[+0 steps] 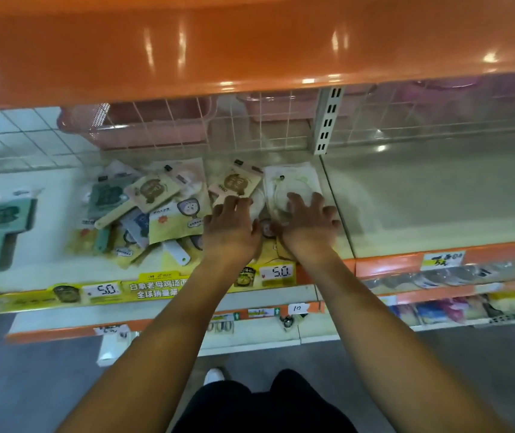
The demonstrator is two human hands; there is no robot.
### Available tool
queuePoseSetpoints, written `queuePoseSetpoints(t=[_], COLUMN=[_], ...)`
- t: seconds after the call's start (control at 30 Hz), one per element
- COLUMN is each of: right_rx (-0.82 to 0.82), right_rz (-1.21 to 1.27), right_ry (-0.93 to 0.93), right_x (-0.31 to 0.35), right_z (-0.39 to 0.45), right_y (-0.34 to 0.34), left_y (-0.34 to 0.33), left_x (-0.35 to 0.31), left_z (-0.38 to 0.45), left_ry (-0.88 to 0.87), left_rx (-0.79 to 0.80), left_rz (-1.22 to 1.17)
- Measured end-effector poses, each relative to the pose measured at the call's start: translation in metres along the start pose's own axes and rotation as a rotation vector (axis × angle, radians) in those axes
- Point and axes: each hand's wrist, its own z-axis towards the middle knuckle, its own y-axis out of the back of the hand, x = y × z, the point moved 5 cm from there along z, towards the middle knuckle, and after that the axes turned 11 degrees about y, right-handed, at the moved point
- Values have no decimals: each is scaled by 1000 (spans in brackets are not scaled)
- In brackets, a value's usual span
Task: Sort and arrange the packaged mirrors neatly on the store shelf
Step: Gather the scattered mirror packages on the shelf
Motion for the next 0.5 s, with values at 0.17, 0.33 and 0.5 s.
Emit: queuePoseSetpoints(t=[0.17, 0.33, 0.5], right_rx=[-10, 35, -5], right_rz=[-9, -19, -35], right_ry=[-25, -44, -34], right_x=[2, 5, 2], right_z=[2, 7, 2], right_y=[3, 3, 9], left_y=[1, 0, -6], left_x=[2, 3, -1], left_z=[2, 14, 17], left_ry=[-7, -18, -65], left_rx=[4, 24, 69], left_rz=[-19, -65, -72])
